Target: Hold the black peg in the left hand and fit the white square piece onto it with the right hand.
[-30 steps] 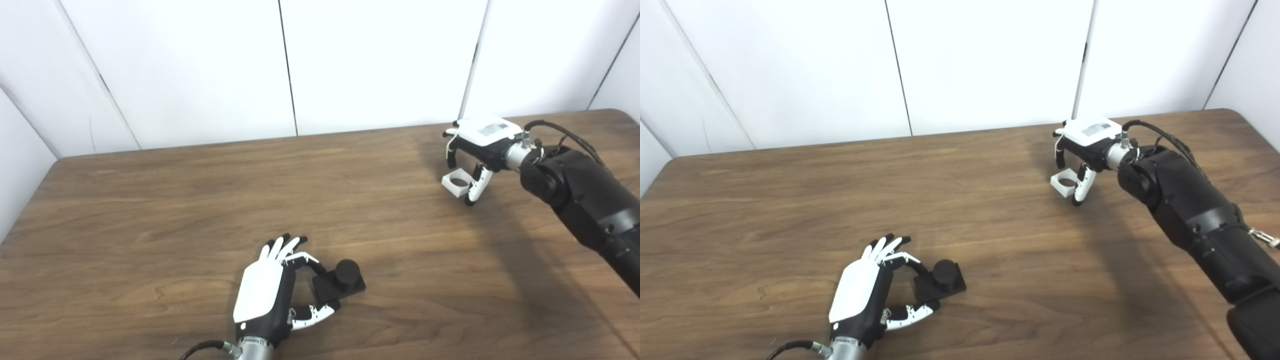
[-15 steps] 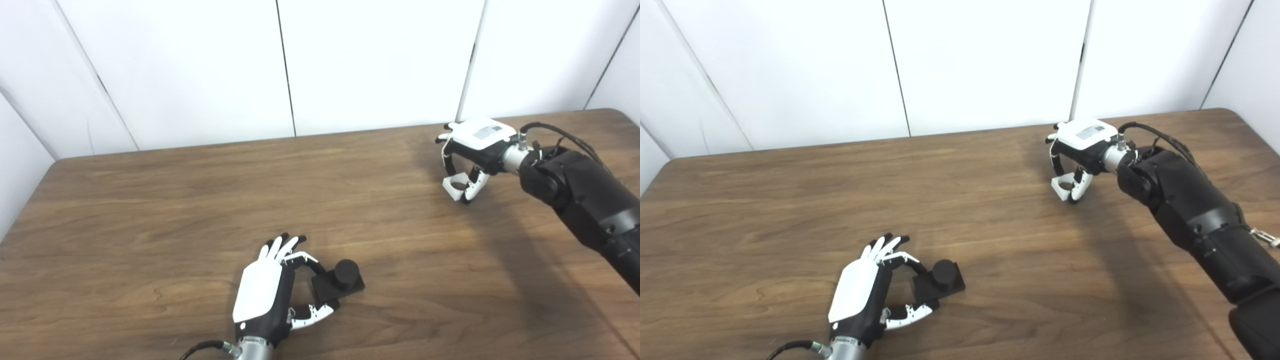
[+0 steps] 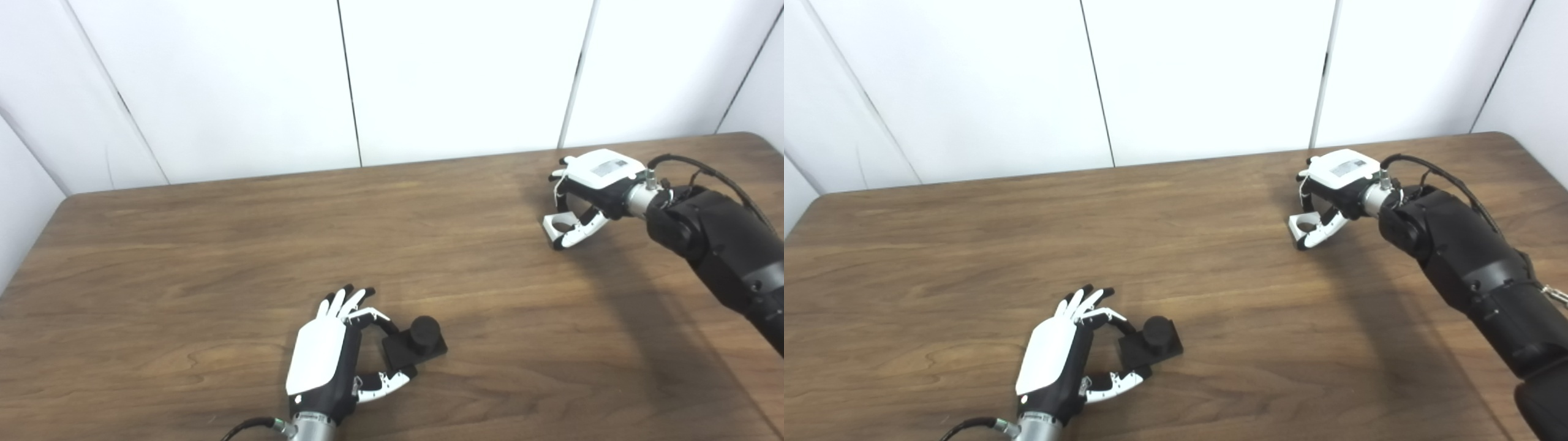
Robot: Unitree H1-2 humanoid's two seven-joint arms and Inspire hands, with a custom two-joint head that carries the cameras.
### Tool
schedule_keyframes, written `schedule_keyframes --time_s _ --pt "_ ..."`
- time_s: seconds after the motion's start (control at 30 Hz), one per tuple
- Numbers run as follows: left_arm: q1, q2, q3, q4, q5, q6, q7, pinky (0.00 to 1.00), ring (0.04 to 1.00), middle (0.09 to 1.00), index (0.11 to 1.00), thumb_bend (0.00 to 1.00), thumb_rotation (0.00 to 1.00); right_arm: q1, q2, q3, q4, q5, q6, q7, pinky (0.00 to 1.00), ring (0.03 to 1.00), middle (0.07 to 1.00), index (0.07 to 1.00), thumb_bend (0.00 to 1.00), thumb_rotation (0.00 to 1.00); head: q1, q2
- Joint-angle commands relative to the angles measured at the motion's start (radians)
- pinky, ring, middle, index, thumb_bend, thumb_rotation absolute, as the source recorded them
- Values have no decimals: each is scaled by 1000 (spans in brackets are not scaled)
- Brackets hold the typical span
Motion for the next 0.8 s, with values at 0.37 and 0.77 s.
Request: schedule_keyframes --time_s 0.37,0.77 --pt "7 -36 3 15 -2 -9 14 998 977 903 508 536 135 6 5 -23 -75 22 8 13 916 1000 920 580 748 604 1 -3" --pt "1 -36 2 15 -5 -6 10 1000 984 905 506 524 155 0 14 -33 -59 42 5 7 922 1000 915 517 653 287 -1 0"
